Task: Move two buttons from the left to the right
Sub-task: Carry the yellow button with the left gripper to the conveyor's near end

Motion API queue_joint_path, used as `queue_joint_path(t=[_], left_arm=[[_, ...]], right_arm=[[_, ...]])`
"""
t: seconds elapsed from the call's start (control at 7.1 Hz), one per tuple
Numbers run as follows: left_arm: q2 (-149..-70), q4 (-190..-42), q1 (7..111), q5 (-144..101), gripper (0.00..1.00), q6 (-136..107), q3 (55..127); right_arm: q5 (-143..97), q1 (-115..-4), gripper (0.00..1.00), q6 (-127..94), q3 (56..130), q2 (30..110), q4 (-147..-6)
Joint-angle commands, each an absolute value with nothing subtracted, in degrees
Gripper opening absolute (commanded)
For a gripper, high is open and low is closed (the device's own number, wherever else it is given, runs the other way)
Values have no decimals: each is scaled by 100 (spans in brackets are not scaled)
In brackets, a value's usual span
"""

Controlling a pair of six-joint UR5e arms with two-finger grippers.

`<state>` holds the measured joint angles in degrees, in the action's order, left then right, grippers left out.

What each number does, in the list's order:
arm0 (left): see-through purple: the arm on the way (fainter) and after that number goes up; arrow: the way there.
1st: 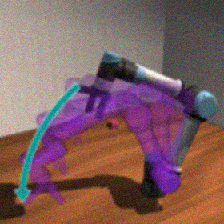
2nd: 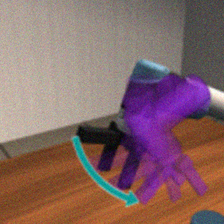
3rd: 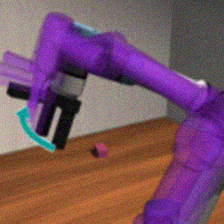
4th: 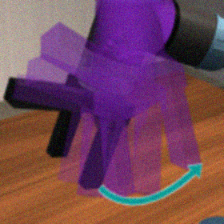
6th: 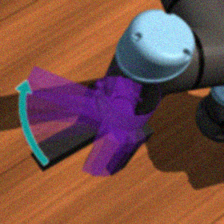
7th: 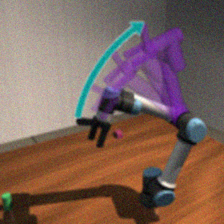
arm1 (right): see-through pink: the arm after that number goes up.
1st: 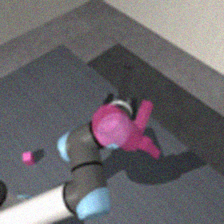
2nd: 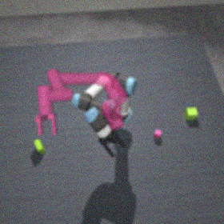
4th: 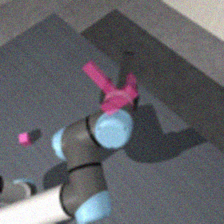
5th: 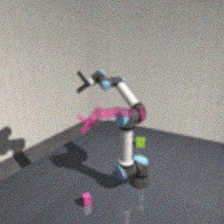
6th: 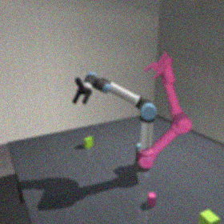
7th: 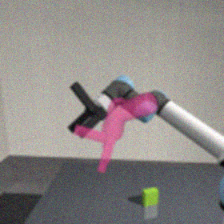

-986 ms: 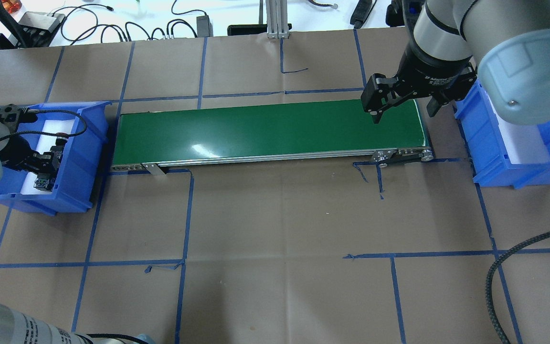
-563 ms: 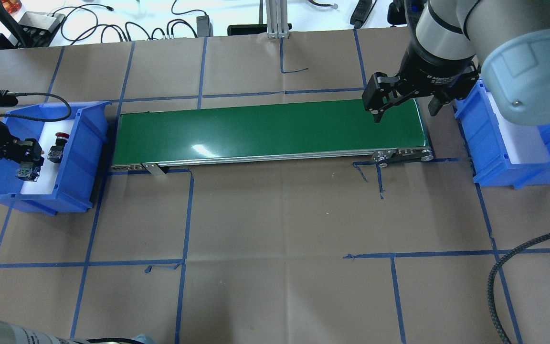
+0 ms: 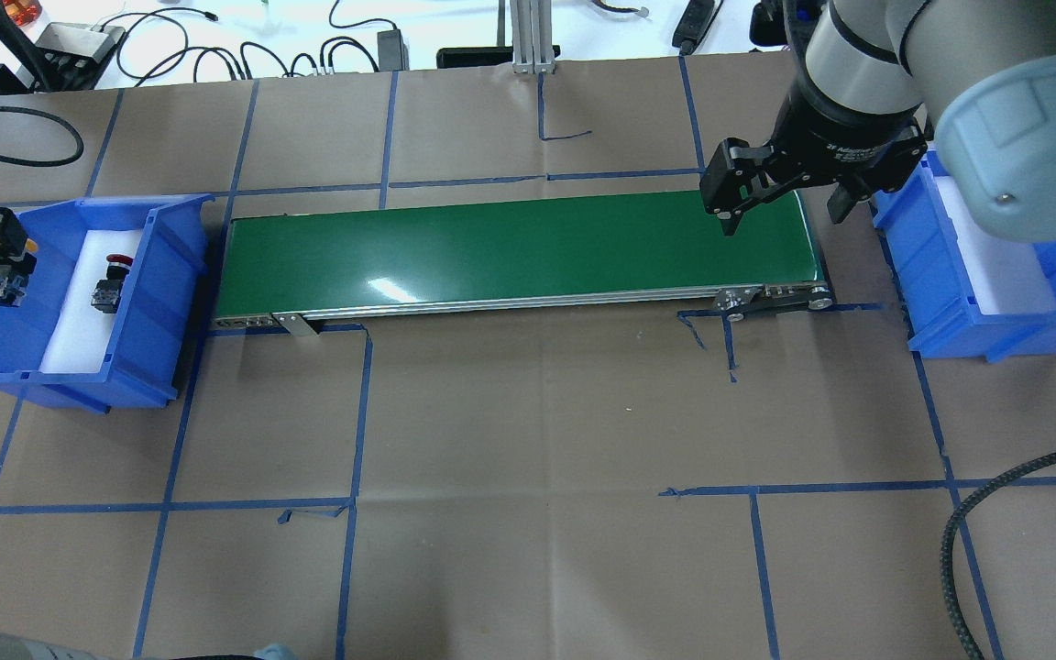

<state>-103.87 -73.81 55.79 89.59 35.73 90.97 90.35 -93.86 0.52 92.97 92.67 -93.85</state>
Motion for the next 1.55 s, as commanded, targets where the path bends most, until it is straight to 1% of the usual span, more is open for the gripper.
queue_joint_path(t=[0.0, 0.42, 0.56, 0.84, 0.99, 1.27, 1.41], left_arm=[[-10476, -7620, 6227, 8947, 0, 2792, 8719], [-10441, -7620, 7590, 9017, 1, 1305, 8718], [-10502, -7524, 7846, 8991, 1, 787, 8867], [-10835, -7488, 8251, 8991, 0, 239, 8912], [-11072, -7079, 8383, 9000, 0, 194, 8982], [-11477, -5842, 8499, 9428, 0, 44, 9437], [-11522, -5705, 8499, 9448, 0, 53, 9587]], right_arm=[[9018, -9422, 100, 53, 9290, 9281, -9430], [9000, -9413, 100, 53, 9290, 9307, -9404], [8991, -9413, 100, 53, 9299, 9308, -9404], [9000, -9413, 100, 53, 9308, 9290, -9387], [9000, -9413, 100, 44, 9308, 9290, -9378], [9000, -9413, 100, 44, 9316, 9290, -9352], [9000, -9413, 100, 44, 9316, 9290, -9352]])
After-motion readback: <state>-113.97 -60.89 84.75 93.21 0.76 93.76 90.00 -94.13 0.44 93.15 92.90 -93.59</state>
